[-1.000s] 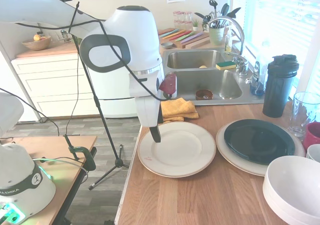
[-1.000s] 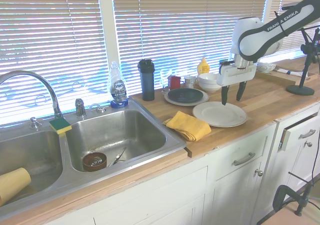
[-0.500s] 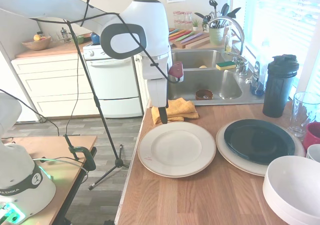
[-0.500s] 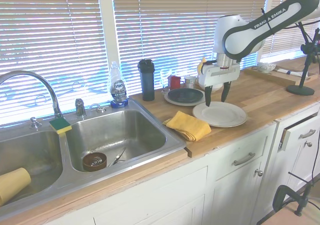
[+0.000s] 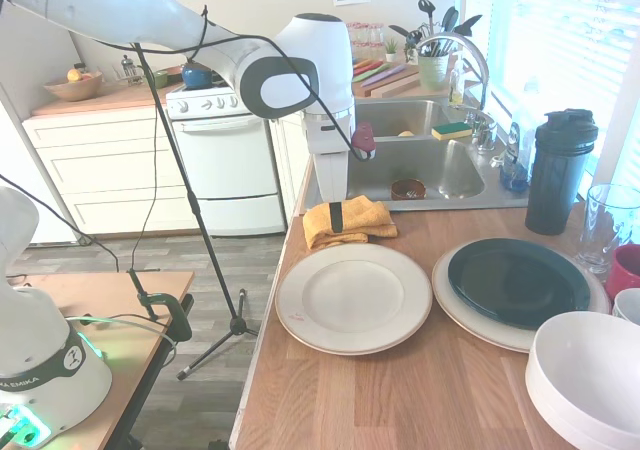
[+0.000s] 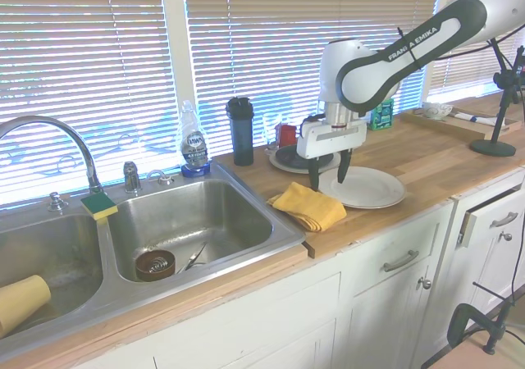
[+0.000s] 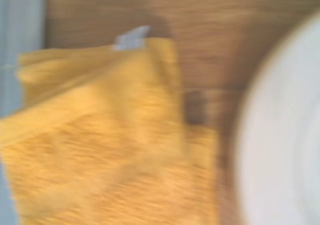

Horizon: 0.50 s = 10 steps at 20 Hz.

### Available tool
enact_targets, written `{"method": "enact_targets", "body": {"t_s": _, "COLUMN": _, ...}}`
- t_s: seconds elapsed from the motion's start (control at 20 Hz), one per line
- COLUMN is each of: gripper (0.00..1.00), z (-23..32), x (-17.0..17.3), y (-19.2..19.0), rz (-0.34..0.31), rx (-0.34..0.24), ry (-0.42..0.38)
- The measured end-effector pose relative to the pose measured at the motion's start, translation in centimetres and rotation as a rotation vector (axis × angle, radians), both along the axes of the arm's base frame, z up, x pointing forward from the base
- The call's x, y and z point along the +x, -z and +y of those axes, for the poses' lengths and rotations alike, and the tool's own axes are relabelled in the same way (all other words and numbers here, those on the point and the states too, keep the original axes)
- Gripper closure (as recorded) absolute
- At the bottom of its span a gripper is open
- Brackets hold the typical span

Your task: Wipe the white plate in clockwise motion

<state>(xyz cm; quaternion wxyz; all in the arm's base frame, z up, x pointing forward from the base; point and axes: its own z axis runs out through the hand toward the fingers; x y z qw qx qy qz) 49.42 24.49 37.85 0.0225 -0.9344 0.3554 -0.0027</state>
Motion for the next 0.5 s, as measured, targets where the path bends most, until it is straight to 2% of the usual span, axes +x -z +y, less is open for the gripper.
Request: {"method": "enact_targets", "body": {"t_s": 0.5, "gripper": 0.00, "z": 4.5, "x": 0.6, "y": 4.2, "rz": 0.020, "rx": -0.052, "ry": -0.073}}
